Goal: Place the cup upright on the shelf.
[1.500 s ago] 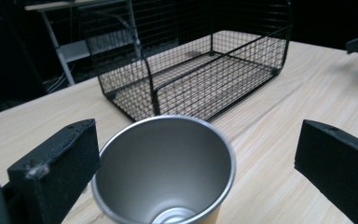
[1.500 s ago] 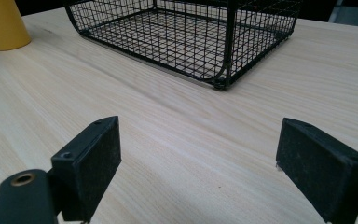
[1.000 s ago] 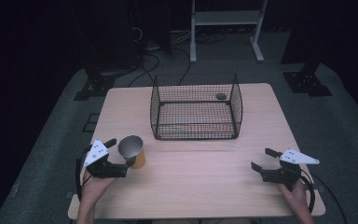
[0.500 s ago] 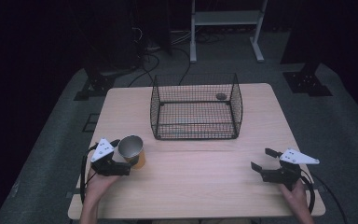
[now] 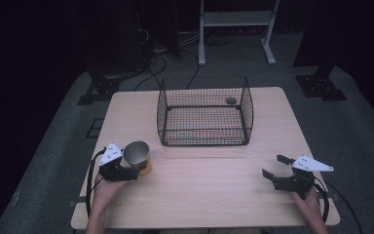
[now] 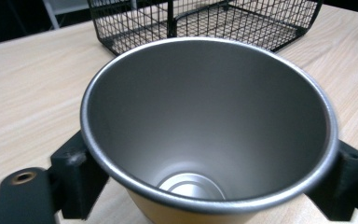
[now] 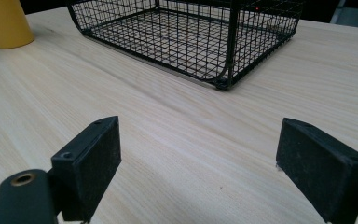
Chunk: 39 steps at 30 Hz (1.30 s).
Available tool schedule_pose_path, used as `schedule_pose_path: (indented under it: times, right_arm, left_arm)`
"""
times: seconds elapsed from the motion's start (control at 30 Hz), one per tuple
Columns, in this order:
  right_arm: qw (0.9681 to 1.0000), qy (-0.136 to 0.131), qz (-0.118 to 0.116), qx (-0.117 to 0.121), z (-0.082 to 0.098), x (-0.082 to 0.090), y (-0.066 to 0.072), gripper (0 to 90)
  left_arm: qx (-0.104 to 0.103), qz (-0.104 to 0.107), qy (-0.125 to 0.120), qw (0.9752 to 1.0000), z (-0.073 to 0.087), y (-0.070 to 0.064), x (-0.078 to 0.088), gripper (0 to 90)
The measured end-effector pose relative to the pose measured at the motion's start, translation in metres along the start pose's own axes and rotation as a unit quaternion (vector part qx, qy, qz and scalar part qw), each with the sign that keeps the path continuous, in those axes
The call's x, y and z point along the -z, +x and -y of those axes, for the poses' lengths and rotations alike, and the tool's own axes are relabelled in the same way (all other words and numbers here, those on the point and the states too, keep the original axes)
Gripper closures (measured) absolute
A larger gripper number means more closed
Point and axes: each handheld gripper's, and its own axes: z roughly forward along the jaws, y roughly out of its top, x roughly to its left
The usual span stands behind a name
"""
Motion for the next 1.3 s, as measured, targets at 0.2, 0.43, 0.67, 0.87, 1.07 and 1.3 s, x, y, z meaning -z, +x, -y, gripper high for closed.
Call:
schedule_pose_path:
  times: [0.2, 0.43, 0.67, 0.87, 1.07, 1.3]
  right_arm:
    - [1.0000, 0.000, -0.001, 0.001, 0.000, 0.000, 0.000, 12.9]
    - [1.0000, 0.001, -0.002, 0.000, 0.000, 0.000, 0.000, 12.9]
    - [1.0000, 0.001, -0.002, 0.002, 0.000, 0.000, 0.000, 12.9]
    - [1.0000, -0.001, -0.003, -0.003, 0.000, 0.000, -0.001, 12.9]
    - [1.0000, 0.000, -0.004, -0.001, 0.000, 0.000, 0.000, 12.9]
    - [1.0000, 0.001, -0.004, 0.000, 0.000, 0.000, 0.000, 12.9]
  left_arm:
    - [0.005, 0.000, -0.005, 1.0000, -0.002, -0.001, 0.003, 14.2]
    - [-0.005, 0.025, -0.030, 0.9992, -0.021, -0.010, 0.005, 14.3]
    - [-0.018, 0.051, -0.043, 0.9976, -0.040, -0.022, -0.002, 14.3]
    - [-0.031, 0.072, -0.040, 0.9962, -0.054, -0.030, -0.014, 14.3]
    - [-0.035, 0.092, -0.040, 0.9943, -0.064, -0.036, -0.025, 14.3]
    - [-0.043, 0.103, -0.044, 0.9927, -0.074, -0.042, -0.034, 14.3]
